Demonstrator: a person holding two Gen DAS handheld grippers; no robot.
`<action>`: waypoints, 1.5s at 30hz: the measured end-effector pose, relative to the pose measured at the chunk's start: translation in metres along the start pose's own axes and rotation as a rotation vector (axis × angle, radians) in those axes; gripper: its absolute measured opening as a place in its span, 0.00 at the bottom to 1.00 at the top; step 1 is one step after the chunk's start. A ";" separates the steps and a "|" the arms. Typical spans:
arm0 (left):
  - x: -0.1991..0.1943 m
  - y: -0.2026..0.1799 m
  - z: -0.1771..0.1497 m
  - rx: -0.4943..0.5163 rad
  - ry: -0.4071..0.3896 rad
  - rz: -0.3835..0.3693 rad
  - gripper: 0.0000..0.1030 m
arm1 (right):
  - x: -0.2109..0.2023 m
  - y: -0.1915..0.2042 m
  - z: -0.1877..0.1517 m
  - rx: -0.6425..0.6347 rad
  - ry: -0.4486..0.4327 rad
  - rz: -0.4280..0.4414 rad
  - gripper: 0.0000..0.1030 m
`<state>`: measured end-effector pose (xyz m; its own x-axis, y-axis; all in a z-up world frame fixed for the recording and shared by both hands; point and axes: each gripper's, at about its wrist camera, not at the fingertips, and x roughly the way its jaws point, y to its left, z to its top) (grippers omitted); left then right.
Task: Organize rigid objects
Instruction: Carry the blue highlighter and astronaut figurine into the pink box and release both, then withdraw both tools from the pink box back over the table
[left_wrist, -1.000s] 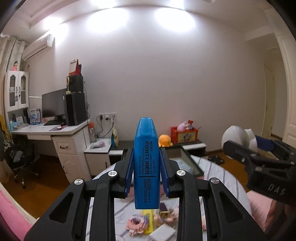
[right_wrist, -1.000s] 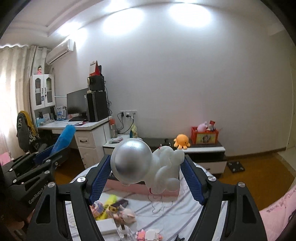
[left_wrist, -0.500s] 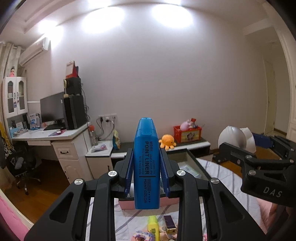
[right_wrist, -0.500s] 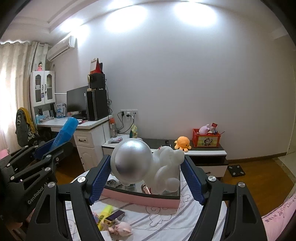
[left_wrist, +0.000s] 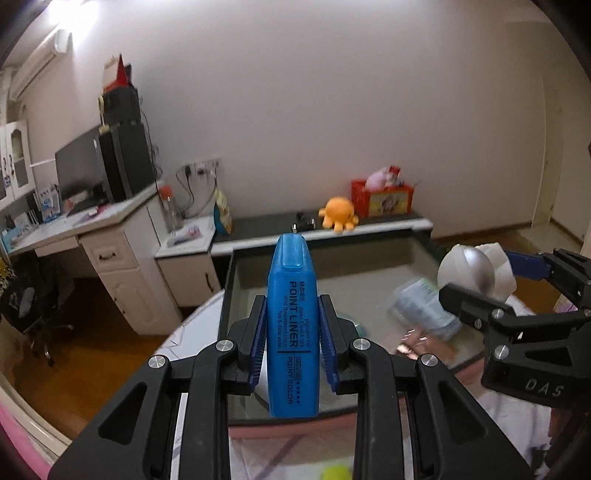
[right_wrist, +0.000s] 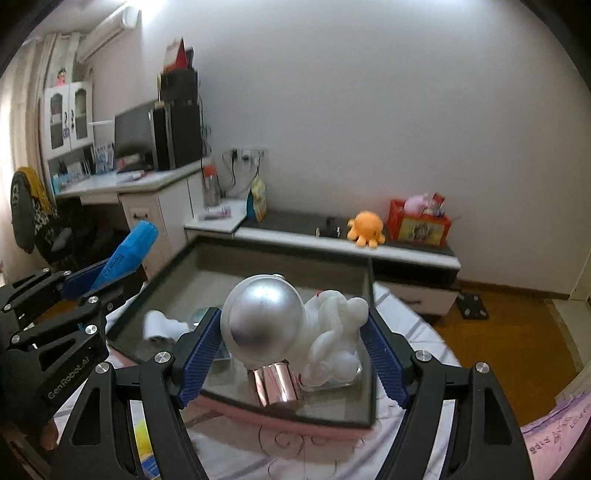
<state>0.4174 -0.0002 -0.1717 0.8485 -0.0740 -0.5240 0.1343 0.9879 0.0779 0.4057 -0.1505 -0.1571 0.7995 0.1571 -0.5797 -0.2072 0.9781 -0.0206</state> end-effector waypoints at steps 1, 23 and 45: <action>0.011 0.002 -0.002 -0.005 0.020 -0.002 0.26 | 0.012 0.001 -0.001 -0.006 0.031 0.014 0.75; -0.022 0.025 -0.016 -0.022 -0.022 0.046 0.82 | -0.013 -0.006 -0.007 0.030 0.017 0.034 0.78; -0.264 -0.024 -0.067 -0.041 -0.325 0.127 1.00 | -0.252 0.020 -0.085 0.079 -0.392 -0.070 0.89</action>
<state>0.1558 0.0048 -0.0916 0.9767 0.0166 -0.2142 0.0023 0.9962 0.0875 0.1519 -0.1823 -0.0805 0.9677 0.1149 -0.2245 -0.1128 0.9934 0.0222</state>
